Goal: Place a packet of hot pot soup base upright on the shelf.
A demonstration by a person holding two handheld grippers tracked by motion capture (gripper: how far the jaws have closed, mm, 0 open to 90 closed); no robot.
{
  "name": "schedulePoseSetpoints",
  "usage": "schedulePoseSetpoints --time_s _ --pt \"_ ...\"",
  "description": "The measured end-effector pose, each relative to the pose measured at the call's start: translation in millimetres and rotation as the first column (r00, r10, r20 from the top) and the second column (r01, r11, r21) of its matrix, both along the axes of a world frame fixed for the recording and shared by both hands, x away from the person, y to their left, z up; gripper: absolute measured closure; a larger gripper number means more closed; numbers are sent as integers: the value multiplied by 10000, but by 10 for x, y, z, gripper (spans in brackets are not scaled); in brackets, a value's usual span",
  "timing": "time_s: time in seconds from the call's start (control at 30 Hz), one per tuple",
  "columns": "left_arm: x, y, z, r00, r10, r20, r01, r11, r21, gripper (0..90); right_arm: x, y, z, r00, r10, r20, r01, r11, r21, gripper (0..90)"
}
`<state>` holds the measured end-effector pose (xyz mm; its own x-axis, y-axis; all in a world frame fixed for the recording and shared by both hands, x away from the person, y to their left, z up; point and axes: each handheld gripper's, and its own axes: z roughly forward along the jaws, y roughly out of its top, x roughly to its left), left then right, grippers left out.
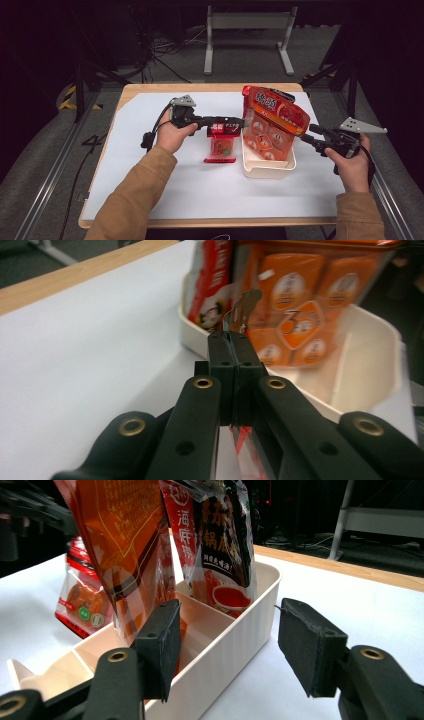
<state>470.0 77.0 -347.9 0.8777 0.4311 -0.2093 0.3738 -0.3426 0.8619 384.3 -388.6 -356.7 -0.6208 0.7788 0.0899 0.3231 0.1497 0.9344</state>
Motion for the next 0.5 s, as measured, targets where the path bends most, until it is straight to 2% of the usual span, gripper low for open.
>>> schedulePoseSetpoints --time_s 0.03,0.13,0.3,0.5 --pt "-39 -2 21 10000 -68 64 68 10000 -31 900 -1 0 1 10000 1 3 -1 10000 9 427" --pt "-154 -4 93 9969 -453 651 451 9990 55 900 -5 -4 3 10000 -22 11 22 10000 44 427" --pt "-300 15 175 9918 -863 939 866 9962 13 900 -6 -23 2 10000 -37 60 37 9999 99 427" --pt "-367 53 240 9892 -955 1113 980 9950 -170 900 1 -28 -15 10000 -72 12 72 9999 92 428"
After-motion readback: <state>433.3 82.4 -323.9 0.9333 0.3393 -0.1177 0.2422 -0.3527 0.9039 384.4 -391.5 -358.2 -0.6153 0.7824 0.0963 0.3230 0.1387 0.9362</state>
